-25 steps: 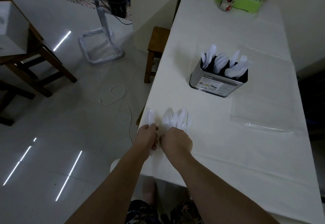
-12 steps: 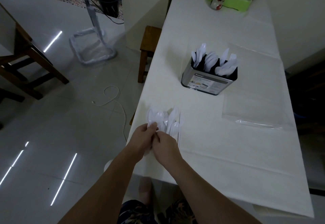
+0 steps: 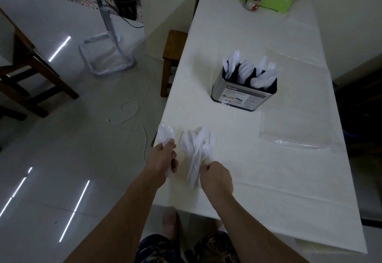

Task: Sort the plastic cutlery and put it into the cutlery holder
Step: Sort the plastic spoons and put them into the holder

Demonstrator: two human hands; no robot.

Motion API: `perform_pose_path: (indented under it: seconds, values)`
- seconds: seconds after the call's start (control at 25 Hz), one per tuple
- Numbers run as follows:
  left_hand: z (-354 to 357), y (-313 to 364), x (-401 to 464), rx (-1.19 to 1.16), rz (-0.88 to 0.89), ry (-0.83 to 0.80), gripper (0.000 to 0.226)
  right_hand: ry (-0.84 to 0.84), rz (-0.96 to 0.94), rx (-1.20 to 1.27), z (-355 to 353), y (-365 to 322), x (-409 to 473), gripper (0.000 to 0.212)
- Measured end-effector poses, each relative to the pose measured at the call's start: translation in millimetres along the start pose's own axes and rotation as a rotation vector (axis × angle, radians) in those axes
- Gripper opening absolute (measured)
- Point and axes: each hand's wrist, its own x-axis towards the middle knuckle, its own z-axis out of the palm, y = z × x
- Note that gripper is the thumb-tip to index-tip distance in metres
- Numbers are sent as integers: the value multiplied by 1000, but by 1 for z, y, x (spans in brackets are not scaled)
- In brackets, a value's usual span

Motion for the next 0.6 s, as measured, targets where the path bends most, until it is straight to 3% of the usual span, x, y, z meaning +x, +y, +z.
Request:
perform_pose_path:
  seconds: [0.6]
  values:
    - [-4, -10, -8, 126, 40, -37, 21, 31, 120, 280, -3, -20, 22, 40]
